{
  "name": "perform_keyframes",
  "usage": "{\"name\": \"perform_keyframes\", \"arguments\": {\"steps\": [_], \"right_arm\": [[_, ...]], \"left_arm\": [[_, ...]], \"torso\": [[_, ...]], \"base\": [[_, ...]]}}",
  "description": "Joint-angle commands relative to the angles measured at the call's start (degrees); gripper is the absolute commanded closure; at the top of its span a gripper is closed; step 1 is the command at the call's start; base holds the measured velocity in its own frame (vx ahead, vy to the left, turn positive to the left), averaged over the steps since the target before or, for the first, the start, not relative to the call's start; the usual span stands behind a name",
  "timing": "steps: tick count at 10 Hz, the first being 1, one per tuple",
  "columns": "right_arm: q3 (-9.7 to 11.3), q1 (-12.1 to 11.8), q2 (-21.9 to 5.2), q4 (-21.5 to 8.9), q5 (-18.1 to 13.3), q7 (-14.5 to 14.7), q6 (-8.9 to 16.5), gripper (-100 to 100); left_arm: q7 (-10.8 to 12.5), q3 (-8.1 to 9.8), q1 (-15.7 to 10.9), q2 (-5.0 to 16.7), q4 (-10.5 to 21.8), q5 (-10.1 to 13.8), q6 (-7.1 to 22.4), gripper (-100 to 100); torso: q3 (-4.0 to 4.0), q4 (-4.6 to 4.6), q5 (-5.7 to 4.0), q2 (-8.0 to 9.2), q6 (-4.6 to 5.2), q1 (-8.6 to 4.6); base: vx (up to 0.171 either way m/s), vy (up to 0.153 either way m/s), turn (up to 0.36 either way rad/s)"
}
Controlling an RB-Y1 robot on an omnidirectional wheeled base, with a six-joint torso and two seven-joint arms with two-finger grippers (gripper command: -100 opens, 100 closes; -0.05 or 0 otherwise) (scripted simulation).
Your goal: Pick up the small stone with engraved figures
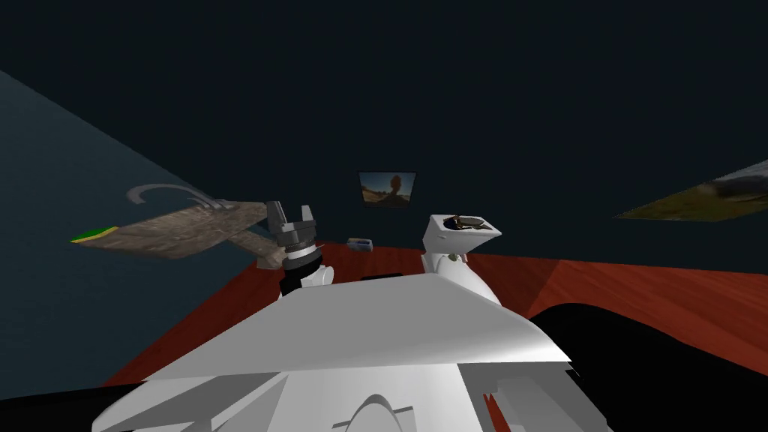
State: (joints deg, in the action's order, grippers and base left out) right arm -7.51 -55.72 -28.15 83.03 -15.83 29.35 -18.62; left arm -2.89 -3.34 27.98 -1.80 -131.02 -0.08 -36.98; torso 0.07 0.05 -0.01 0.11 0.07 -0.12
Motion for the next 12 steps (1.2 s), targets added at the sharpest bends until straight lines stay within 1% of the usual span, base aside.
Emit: {"name": "perform_keyframes", "arguments": {"steps": [1, 2, 3, 4, 5, 6, 7, 8, 9, 10, 11, 12], "right_arm": [[-0.65, -1.43, -1.79, -2.86, -0.78, 2.05, 0.81, -100], [-0.65, -1.43, -1.79, -3.4, -0.78, 2.05, 0.81, -100], [-1.13, -2.39, -3.29, -5.19, -1.46, 3.74, 1.71, -100], [-1.13, -2.39, -3.29, -6.03, -1.46, 3.74, 1.71, -100], [-1.61, -3.22, -4.84, -8.35, -2.07, 5.31, 2.61, -100], [-1.61, -3.22, -4.84, -8.6, -2.07, 5.31, 2.61, -100], [-2.08, -3.93, -6.44, -10.75, -2.62, 6.76, 3.5, -100], [-2.55, -4.52, -8.06, -13.11, -3.11, 8.1, 4.38, -100], [-2.55, -4.52, -8.06, -13.58, -3.11, 8.1, 4.38, -100], [-3.02, -5.01, -9.68, -14.94, -3.55, 9.35, 5.25, -100], [-3.02, -5.01, -9.68, -15.96, -3.55, 9.35, 5.25, -100], [-3.47, -5.42, -11.29, -17.6, -3.94, 10.49, 6.09, -100]], "left_arm": [[0.0, 0.0, 0.0, 0.0, 0.0, 0.0, 0.0, 0], [0.0, -0.01, -0.01, 0.0, 0.0, 0.0, 0.0, 0], [0.0, 0.0, 0.0, 0.0, 0.0, 0.0, 0.0, 0], [0.0, -0.01, -0.01, 0.0, 0.0, 0.0, 0.0, 0], [0.0, 0.0, 0.0, 0.0, 0.0, 0.0, 0.0, 0], [0.0, 0.0, -0.01, 0.0, 0.0, 0.0, 0.0, 0], [0.0, 0.0, 0.0, 0.0, 0.0, 0.0, 0.0, 0], [0.0, 0.0, -0.01, 0.0, 0.0, 0.0, 0.0, 0], [0.0, 0.0, -0.01, 0.0, 0.0, 0.0, 0.0, 0], [0.0, 0.01, 0.01, 0.01, 0.0, 0.0, 0.0, 0], [0.0, 0.0, 0.0, 0.0, 0.0, 0.0, 0.0, 0], [0.0, 0.01, 0.01, 0.01, 0.0, 0.0, 0.0, 0]], "torso": [[0.0, 0.0, 0.0, 0.0, 0.0, 0.0], [0.0, 0.0, 0.02, 0.0, -0.06, 0.02], [-0.01, 0.0, -0.01, -0.02, 0.01, -0.01], [-0.02, -0.01, 0.01, -0.03, -0.06, 0.0], [-0.02, -0.01, 0.0, -0.02, 0.01, -0.02], [-0.02, -0.01, 0.02, -0.03, -0.06, 0.0], [-0.03, -0.01, -0.01, -0.05, 0.01, -0.04], [-0.03, -0.01, 0.0, -0.06, -0.04, -0.03], [-0.05, -0.01, 0.0, -0.09, -0.08, -0.04], [-0.05, -0.02, -0.01, -0.08, 0.03, -0.06], [-0.05, -0.01, 0.0, -0.09, -0.03, -0.05], [-0.05, -0.01, -0.02, -0.09, 0.02, -0.08]], "base": [[-0.016, 0.033, 0.391], [-0.011, 0.019, 0.161], [-0.011, 0.034, 0.321], [-0.009, 0.02, 0.195], [-0.009, 0.031, 0.368], [-0.003, 0.014, 0.169], [0.0, 0.022, 0.335], [-0.001, 0.027, 0.519], [0.004, 0.009, 0.185], [0.005, 0.015, 0.265], [0.005, 0.007, 0.174], [0.005, 0.013, 0.379]]}}
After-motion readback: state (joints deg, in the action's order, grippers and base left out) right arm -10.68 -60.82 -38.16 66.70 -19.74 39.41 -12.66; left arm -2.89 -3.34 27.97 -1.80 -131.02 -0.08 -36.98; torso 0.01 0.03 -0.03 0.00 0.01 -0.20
